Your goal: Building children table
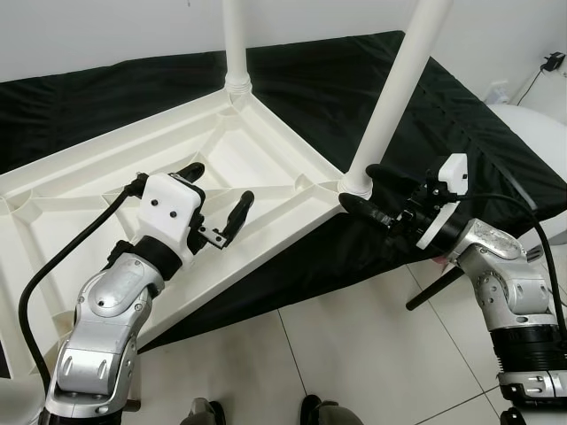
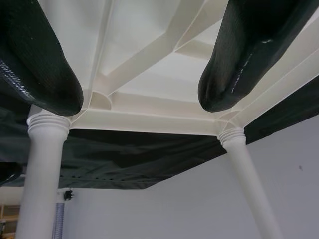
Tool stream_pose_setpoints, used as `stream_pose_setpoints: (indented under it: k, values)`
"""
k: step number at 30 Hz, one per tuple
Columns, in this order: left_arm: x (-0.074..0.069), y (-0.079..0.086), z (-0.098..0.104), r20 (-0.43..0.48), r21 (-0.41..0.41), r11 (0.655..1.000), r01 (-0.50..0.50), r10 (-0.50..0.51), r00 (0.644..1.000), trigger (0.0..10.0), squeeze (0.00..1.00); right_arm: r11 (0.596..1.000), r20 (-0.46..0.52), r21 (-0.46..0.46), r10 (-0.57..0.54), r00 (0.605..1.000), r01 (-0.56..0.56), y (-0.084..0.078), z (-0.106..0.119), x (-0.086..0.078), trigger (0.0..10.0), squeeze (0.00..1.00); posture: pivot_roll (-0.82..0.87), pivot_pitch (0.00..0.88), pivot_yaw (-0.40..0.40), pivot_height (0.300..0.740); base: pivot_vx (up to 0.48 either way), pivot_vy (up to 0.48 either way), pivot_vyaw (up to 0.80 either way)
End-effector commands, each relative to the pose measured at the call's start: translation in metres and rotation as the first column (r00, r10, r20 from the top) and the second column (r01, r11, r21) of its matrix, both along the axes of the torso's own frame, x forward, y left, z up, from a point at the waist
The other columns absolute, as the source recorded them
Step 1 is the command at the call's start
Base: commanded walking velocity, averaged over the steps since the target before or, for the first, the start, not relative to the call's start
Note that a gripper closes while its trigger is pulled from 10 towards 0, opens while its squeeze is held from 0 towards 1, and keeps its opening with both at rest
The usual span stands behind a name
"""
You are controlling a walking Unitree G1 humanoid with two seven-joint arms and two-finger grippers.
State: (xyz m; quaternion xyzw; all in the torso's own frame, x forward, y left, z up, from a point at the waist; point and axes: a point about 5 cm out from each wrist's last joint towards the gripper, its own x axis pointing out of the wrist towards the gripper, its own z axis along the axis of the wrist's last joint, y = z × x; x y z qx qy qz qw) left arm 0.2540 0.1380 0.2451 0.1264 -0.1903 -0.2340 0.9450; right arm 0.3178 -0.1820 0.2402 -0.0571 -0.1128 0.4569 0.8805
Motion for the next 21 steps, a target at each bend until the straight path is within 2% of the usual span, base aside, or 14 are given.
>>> stream_pose_setpoints:
  k: [1,6,7,21]
  values:
    - [-0.004,-0.001,0.0,-0.004,-0.016,1.0,-0.016,0.016,1.0,10.0,0.0,1.0,-0.017,-0.007,0.025,1.0,-0.025,0.0,-0.001,0.001,10.0,0.0,-0.02,0.253,-0.027,0.74,0.0,0.0,0.0]
    - [-0.011,-0.009,0.003,-0.006,-0.013,1.0,0.024,-0.024,1.0,10.0,0.0,0.998,-0.039,-0.017,0.06,0.997,-0.061,-0.005,0.005,0.008,10.0,0.0,-0.02,0.273,-0.032,0.74,0.0,0.0,0.0]
    - [-0.016,-0.014,0.004,-0.026,-0.012,0.998,0.055,-0.055,0.998,10.0,0.0,0.995,-0.052,-0.038,0.09,0.995,-0.092,-0.006,0.006,0.011,10.0,0.0,-0.02,0.283,-0.036,0.74,0.0,0.0,0.0]
    - [-0.032,-0.022,0.003,-0.066,-0.01,0.991,0.132,-0.133,0.989,10.0,0.0,0.994,-0.068,-0.048,0.1,0.993,-0.103,-0.01,0.009,0.026,10.0,0.0,0.0,0.291,-0.038,0.74,0.0,0.0,0.0]
